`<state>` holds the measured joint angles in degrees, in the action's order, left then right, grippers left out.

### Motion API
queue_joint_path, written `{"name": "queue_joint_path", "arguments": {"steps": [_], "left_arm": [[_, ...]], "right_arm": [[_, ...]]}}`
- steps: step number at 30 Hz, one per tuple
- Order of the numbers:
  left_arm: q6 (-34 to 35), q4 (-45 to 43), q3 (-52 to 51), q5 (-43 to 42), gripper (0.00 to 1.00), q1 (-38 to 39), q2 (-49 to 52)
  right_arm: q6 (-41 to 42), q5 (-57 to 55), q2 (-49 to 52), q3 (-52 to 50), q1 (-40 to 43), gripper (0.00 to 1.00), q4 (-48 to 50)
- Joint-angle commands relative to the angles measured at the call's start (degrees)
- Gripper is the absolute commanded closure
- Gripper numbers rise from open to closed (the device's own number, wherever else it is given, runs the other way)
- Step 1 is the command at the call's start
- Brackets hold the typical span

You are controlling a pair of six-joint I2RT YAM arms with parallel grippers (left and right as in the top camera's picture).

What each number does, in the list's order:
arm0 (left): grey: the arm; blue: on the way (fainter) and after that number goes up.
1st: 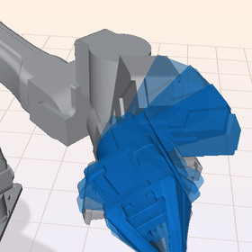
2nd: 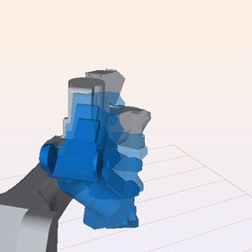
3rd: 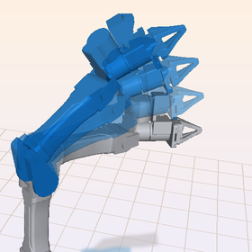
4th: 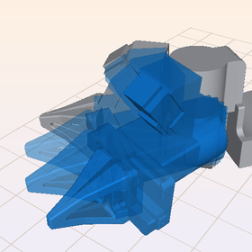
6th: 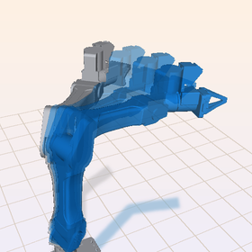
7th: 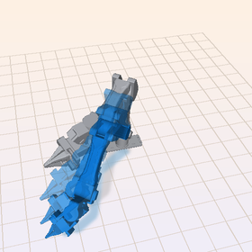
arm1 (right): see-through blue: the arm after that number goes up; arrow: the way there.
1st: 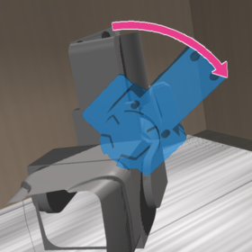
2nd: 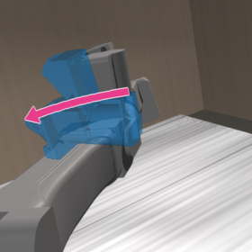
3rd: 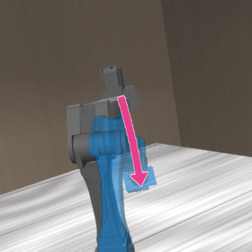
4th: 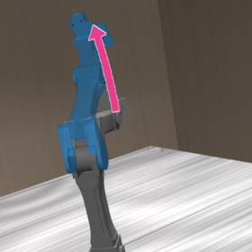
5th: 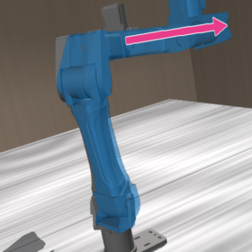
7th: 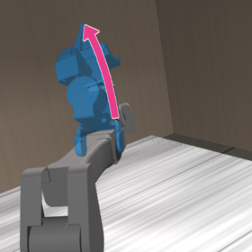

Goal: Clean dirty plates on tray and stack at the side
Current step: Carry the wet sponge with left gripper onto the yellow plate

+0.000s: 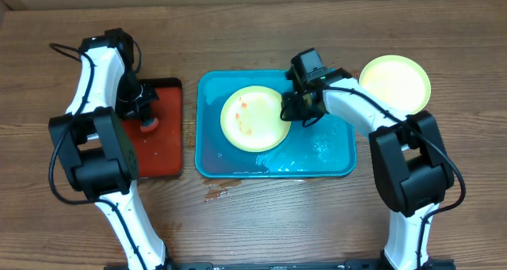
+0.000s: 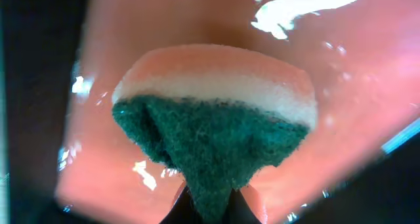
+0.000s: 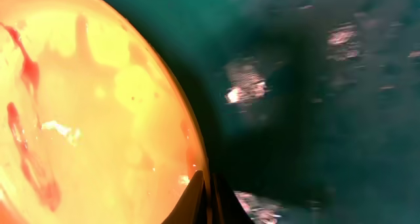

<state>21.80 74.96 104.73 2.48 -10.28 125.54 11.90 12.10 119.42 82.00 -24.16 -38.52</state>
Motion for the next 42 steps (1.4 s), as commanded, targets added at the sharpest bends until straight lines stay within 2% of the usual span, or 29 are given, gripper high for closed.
{"name": "queue_joint_path", "arguments": {"steps": [1,7,14,19,28,36,42], "left_arm": [[-3.43,-0.26,2.25,-2.62,0.96,-0.5,-9.99],[-3.61,-0.11,2.23,-4.48,0.96,0.94,-14.95],[-3.56,-2.01,0.02,-4.9,0.96,2.93,-11.26],[-3.41,-2.03,-0.55,-6.25,0.96,2.93,-7.13],[-7.15,-0.11,2.05,-18.18,0.96,4.76,-11.02],[-8.28,-1.64,-0.2,-18.64,0.96,14.51,-11.43],[-4.7,-8.9,-5.38,-17.35,0.96,23.02,-11.41]], "right_arm": [[-1.92,0.94,0.22,-0.68,-1.51,0.96,0.63],[-0.68,0.9,0.22,-0.68,-1.66,0.96,1.51],[2.05,0.87,0.22,-0.68,-1.66,0.96,1.7],[7.37,0.85,0.22,-0.66,-1.55,0.96,2.36],[7.98,0.96,0.22,-0.66,-1.55,0.96,3.41],[8.33,1.95,0.22,-0.66,-1.49,0.96,4.66],[8.33,1.9,0.22,-0.66,-1.49,0.96,5.07]]}}
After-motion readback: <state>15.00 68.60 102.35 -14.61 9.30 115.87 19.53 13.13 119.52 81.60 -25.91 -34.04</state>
